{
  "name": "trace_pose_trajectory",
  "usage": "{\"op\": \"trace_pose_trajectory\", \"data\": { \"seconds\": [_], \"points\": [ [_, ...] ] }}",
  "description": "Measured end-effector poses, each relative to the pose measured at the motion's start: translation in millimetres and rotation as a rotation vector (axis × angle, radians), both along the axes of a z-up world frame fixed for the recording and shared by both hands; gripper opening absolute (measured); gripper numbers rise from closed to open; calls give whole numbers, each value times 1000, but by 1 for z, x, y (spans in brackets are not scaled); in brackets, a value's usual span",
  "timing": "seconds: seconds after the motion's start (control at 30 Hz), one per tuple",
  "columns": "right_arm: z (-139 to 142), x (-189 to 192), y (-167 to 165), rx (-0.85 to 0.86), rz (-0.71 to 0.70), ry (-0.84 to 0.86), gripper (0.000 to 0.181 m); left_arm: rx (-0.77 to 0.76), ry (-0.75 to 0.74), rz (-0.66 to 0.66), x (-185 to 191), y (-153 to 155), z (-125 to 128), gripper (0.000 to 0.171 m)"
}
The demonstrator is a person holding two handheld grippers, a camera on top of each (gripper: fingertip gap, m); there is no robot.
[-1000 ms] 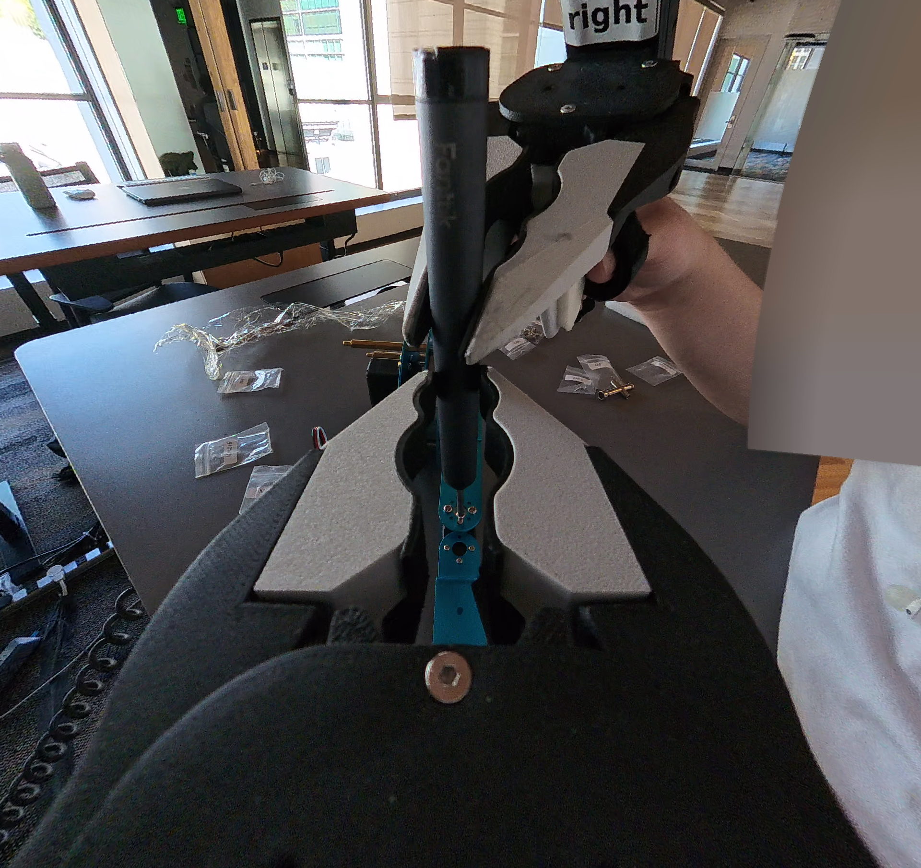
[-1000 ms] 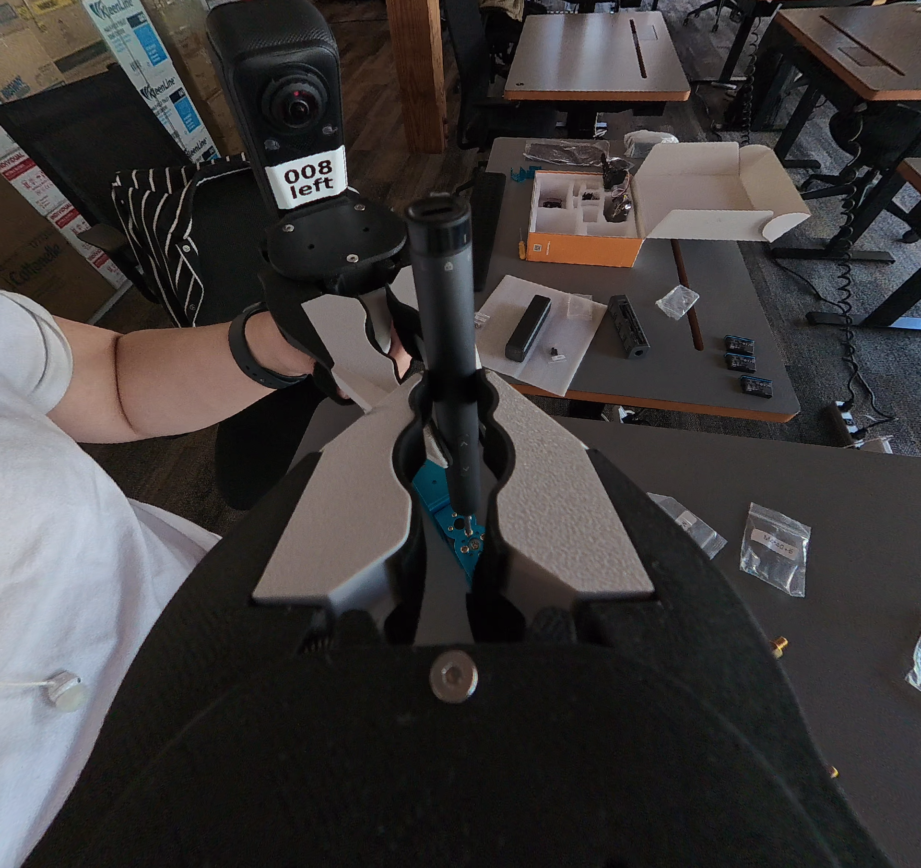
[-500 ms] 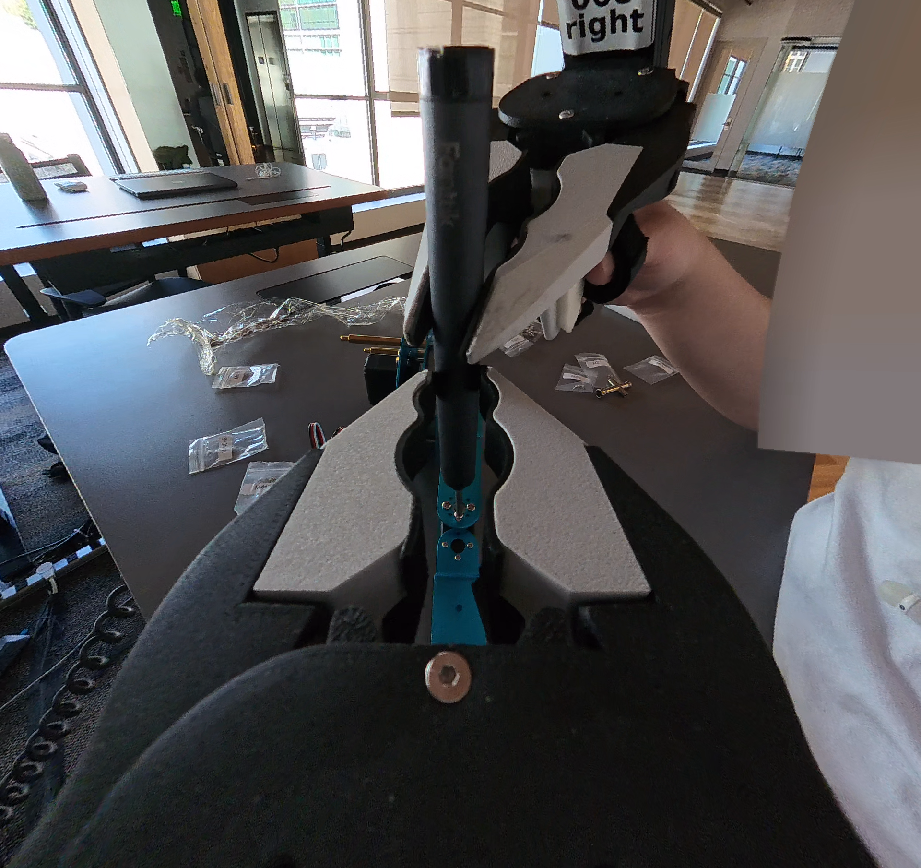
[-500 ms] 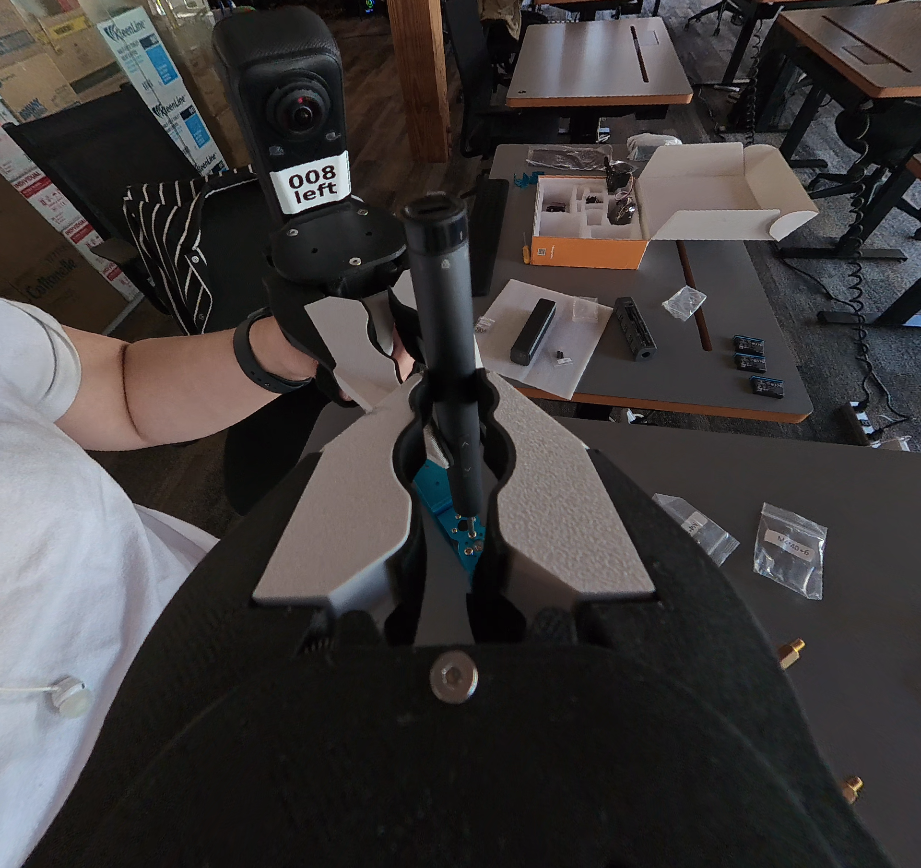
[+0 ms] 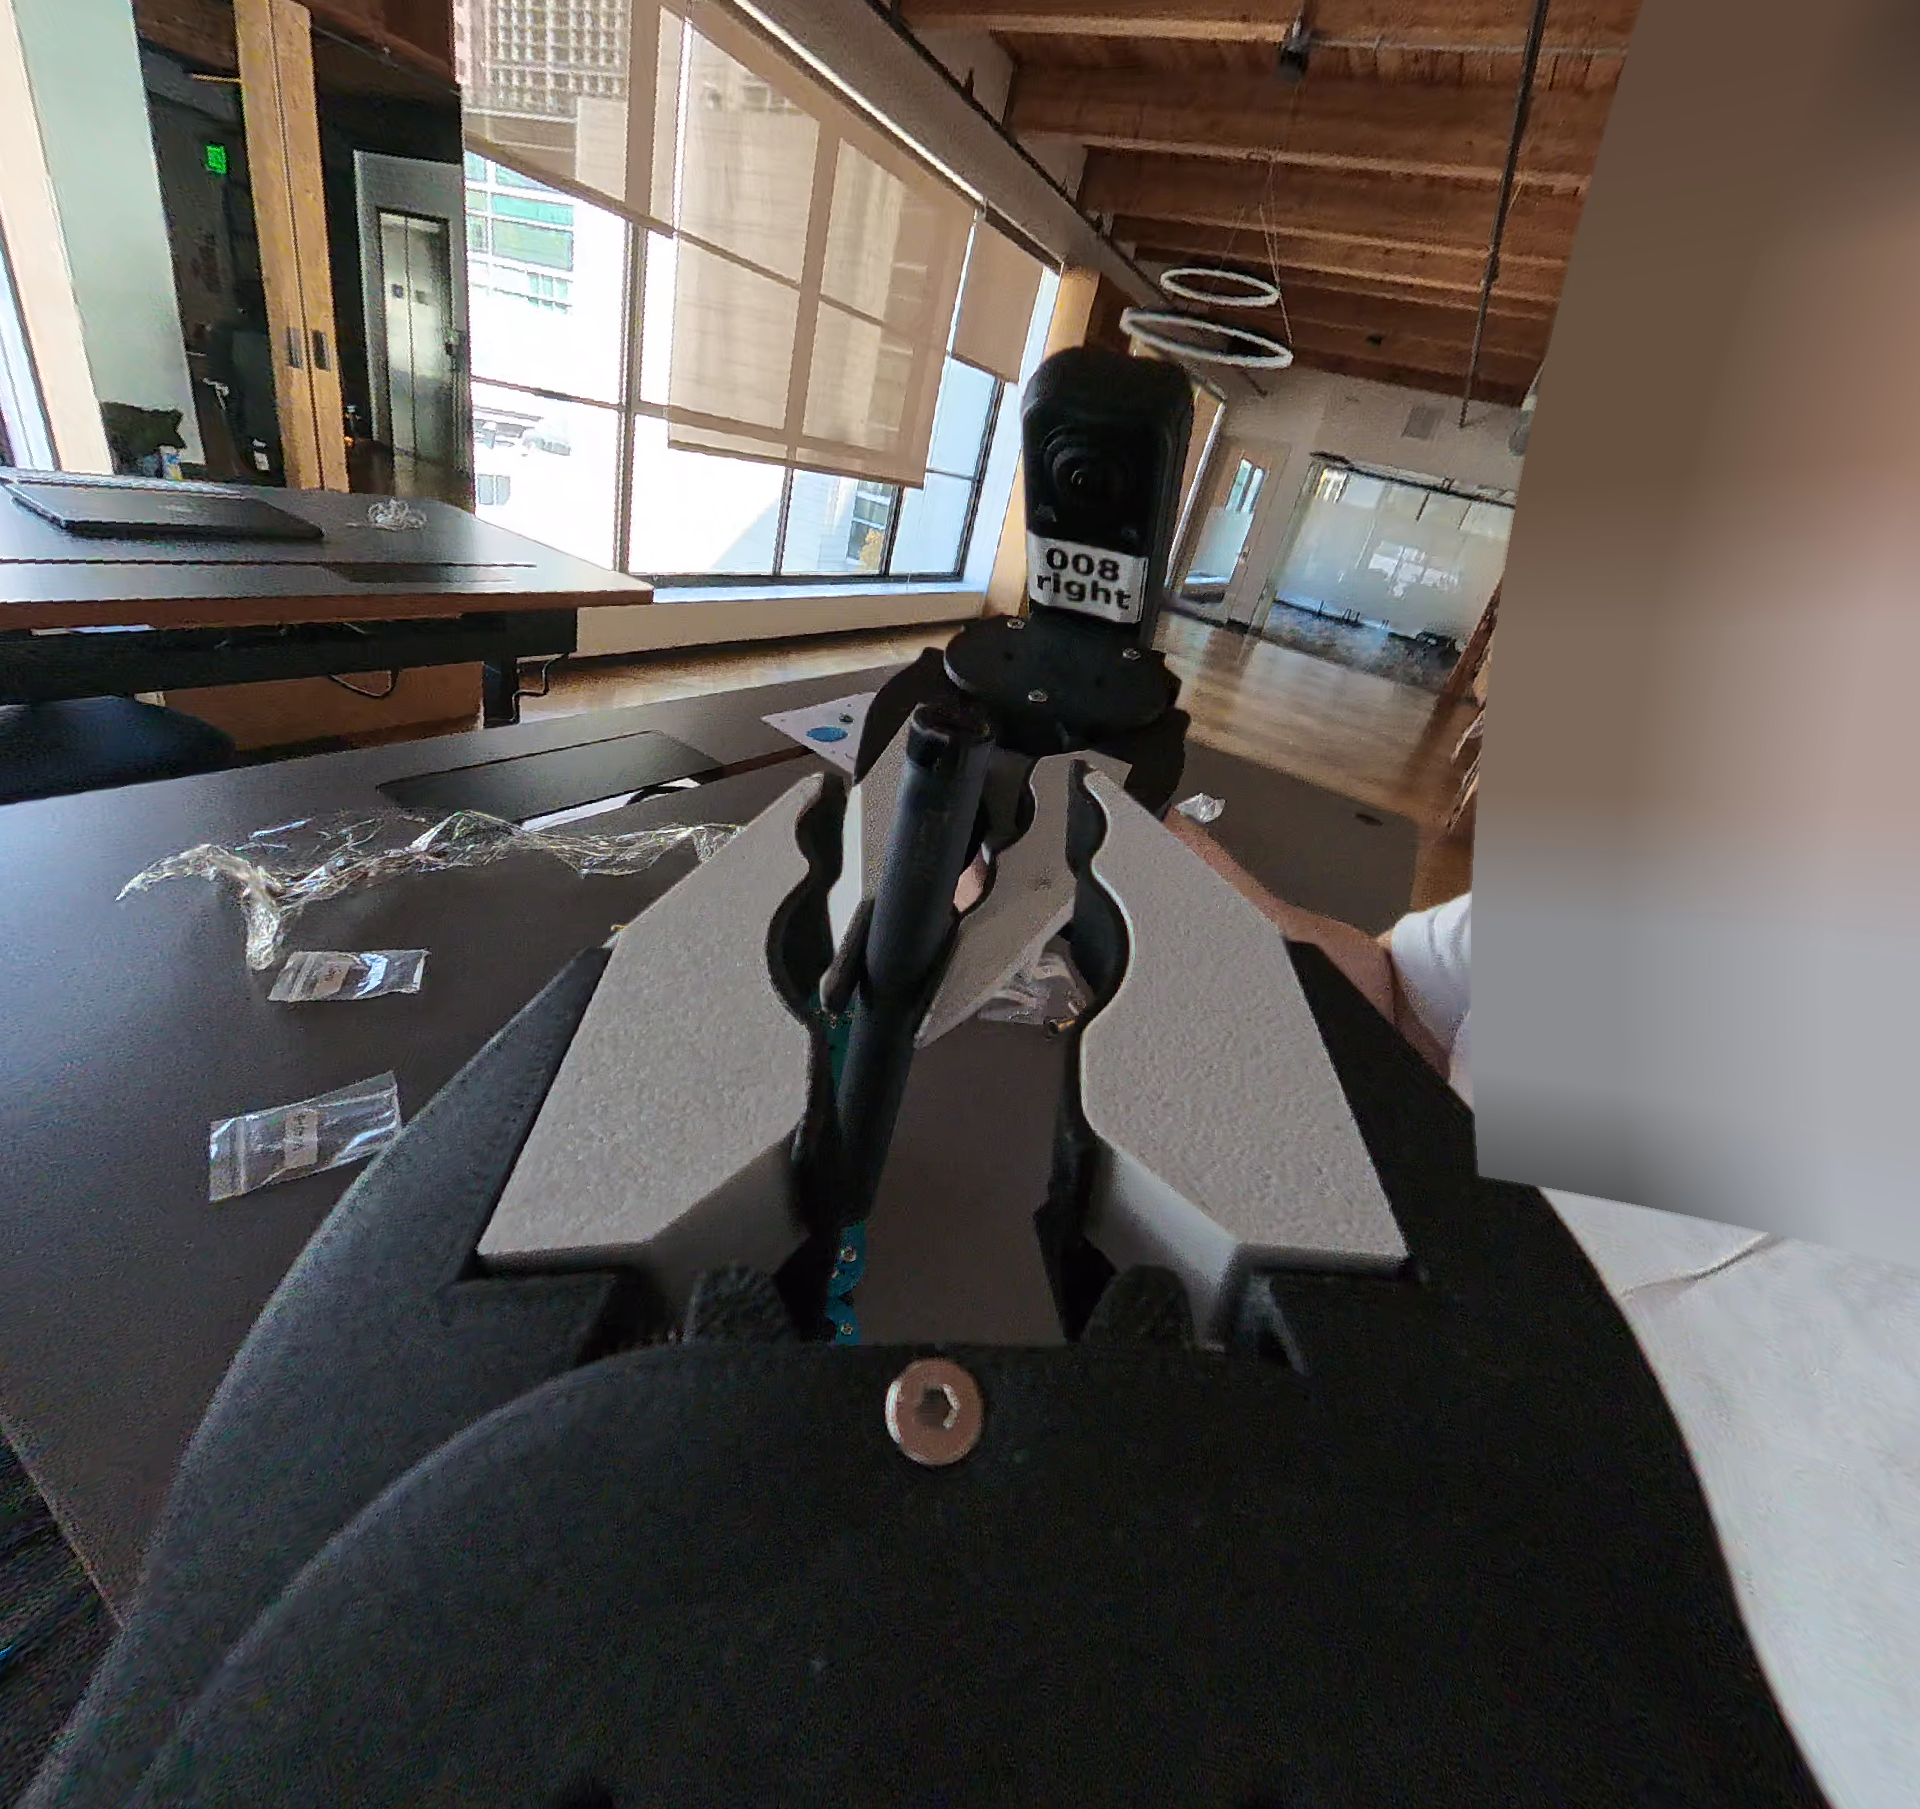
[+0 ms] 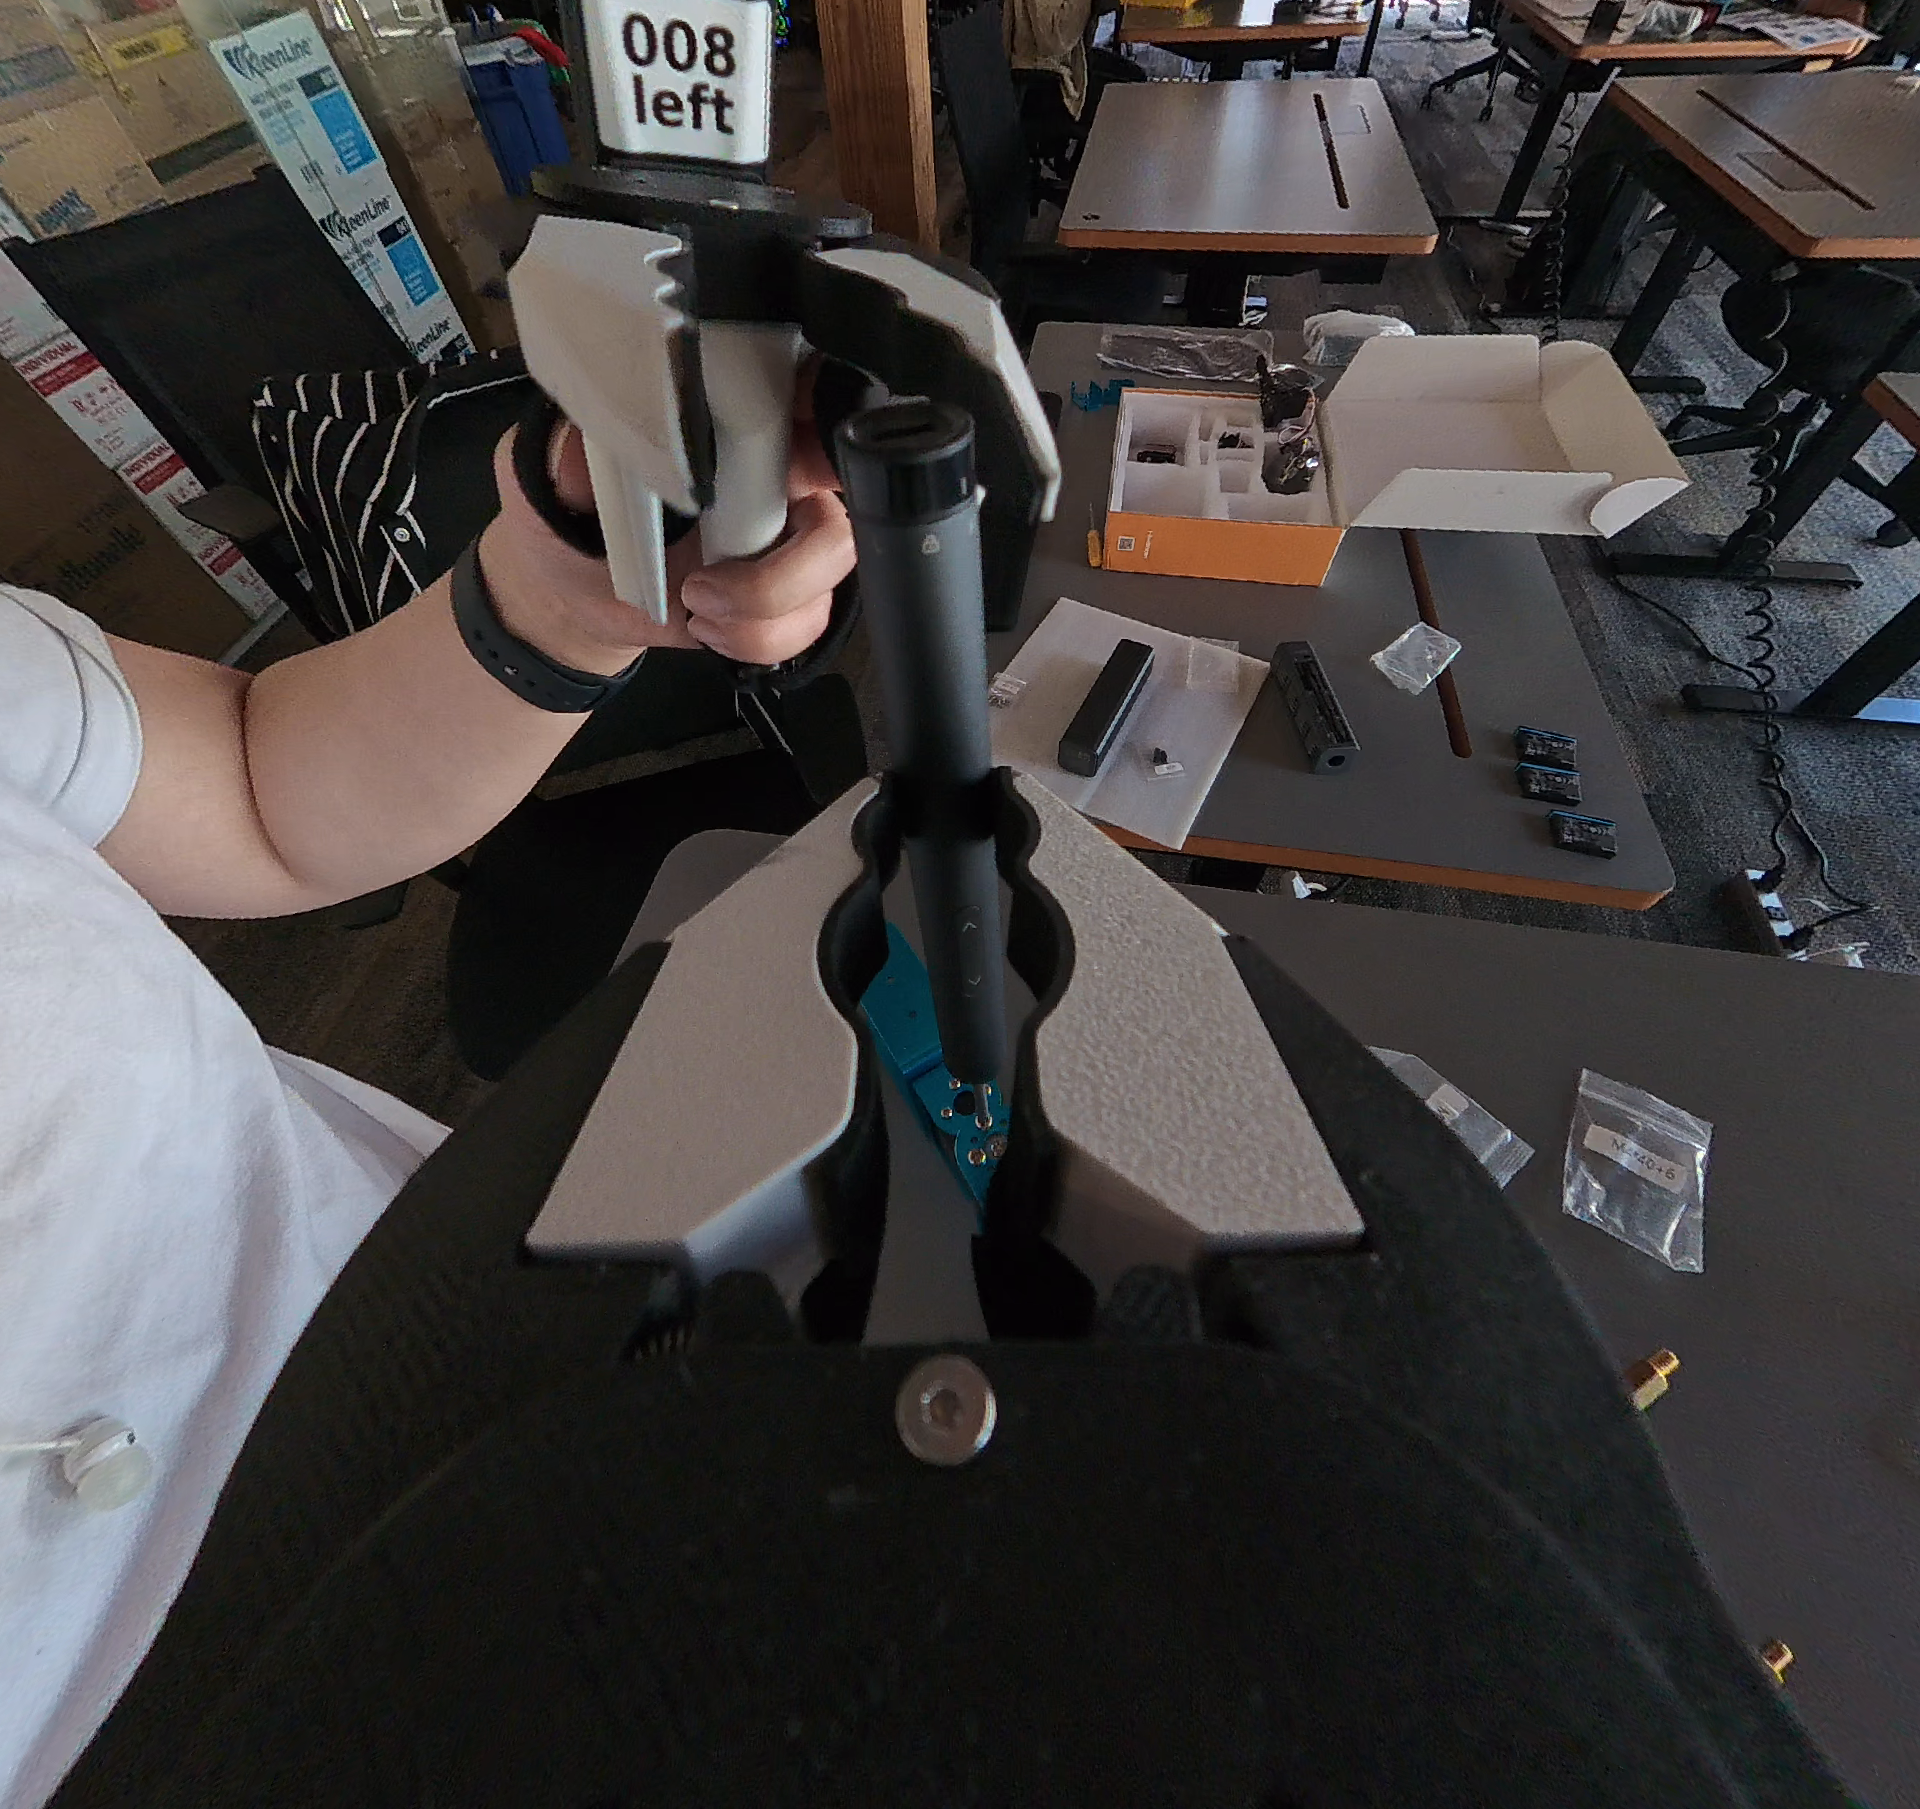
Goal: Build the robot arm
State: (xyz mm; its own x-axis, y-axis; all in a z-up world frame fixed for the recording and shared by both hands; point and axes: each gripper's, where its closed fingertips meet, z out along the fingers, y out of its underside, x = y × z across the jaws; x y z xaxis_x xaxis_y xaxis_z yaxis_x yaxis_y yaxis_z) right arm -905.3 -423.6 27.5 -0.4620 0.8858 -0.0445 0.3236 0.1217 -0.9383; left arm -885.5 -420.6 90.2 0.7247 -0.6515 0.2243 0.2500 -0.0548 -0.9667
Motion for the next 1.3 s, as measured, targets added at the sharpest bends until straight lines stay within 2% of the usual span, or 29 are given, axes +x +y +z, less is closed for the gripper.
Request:
{"op": "trace_pose_trajectory", "data": {
  "seconds": [0.13,0.23,0.3,0.4,0.47,0.53,0.6,0.7,0.8,0.9,1.07,1.3],
  "points": [
    [0,0,0,6,-1,3,17,-36,101,23,13,13,-11,33],
    [0,0,-2,21,0,22,17,-39,124,40,16,16,-16,18],
    [0,1,1,59,-27,61,22,-28,131,62,15,16,-16,18],
    [-3,13,11,66,-149,152,43,-21,135,82,13,15,-16,17],
    [-10,24,14,25,-272,242,45,-20,143,91,12,14,-17,17],
    [-23,31,23,73,-425,303,46,-18,160,97,13,13,-17,17],
    [-28,33,24,103,-527,343,46,-20,176,100,14,13,-17,17],
    [-21,28,17,106,-592,422,41,-27,199,109,17,15,-17,17],
    [-33,15,18,135,-647,369,42,-34,221,118,20,18,-17,17],
    [-42,10,15,111,-681,347,28,-34,252,143,21,21,-17,17],
    [-40,14,18,184,-790,390,17,-27,270,161,24,20,-17,17],
    [-39,13,18,269,-878,419,17,-32,274,117,25,18,-18,17]
  ]
}}
